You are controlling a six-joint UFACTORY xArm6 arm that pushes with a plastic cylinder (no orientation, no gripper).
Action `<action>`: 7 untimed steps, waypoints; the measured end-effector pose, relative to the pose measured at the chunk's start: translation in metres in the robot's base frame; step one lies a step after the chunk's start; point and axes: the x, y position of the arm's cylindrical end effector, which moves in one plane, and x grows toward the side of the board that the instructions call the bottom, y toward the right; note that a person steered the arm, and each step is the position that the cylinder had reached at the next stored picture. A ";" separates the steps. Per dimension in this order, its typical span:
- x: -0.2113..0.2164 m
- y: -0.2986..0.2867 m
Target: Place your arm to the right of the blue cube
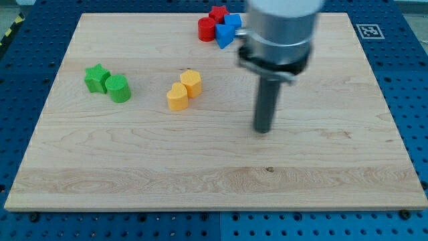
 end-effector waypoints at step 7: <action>-0.226 0.078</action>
